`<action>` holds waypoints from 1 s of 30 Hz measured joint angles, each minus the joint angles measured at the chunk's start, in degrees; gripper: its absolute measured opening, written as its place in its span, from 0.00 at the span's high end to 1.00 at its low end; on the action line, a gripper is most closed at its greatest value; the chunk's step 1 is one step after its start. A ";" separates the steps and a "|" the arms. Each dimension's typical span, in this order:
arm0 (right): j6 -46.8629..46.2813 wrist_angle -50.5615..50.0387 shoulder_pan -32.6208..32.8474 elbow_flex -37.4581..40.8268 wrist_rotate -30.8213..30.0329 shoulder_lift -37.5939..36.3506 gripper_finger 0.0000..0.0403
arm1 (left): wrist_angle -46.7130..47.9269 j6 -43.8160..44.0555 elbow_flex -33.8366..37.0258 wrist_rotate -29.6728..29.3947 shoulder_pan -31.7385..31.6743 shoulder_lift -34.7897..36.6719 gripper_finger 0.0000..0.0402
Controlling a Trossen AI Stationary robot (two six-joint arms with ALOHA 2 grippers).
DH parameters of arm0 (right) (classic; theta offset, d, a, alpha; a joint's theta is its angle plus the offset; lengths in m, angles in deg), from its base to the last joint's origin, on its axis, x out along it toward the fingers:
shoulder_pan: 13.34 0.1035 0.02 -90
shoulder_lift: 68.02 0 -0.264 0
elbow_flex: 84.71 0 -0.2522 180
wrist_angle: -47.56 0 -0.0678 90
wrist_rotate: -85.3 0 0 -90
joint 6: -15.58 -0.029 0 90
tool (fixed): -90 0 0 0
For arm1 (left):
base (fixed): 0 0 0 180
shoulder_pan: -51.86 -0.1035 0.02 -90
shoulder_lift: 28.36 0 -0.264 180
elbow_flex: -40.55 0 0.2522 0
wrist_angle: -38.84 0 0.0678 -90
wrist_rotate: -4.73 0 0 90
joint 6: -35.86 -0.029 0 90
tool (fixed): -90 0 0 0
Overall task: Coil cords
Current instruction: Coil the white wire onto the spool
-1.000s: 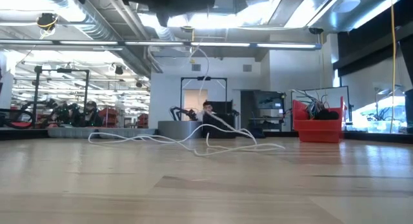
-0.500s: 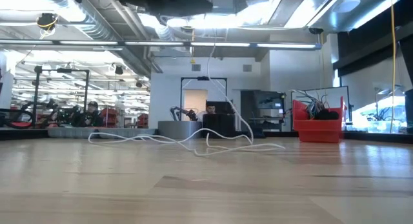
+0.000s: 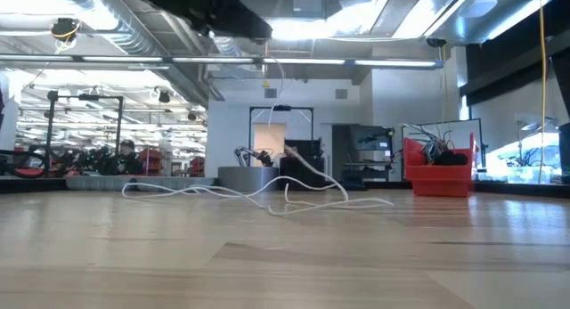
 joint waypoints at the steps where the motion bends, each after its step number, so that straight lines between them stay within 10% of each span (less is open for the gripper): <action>1: -0.08 -1.80 -0.40 -0.07 0.53 -0.09 0.99 | 1.47 0.17 0.00 -1.23 0.53 1.38 1.00; 14: -10.04 -19.48 -7.91 0.13 2.40 0.74 0.99 | 16.15 11.68 -0.04 -5.21 4.83 14.47 1.00; 30: -17.48 -16.09 -15.06 0.19 6.57 6.14 0.99 | -8.58 8.57 -0.17 0.93 4.72 1.53 1.00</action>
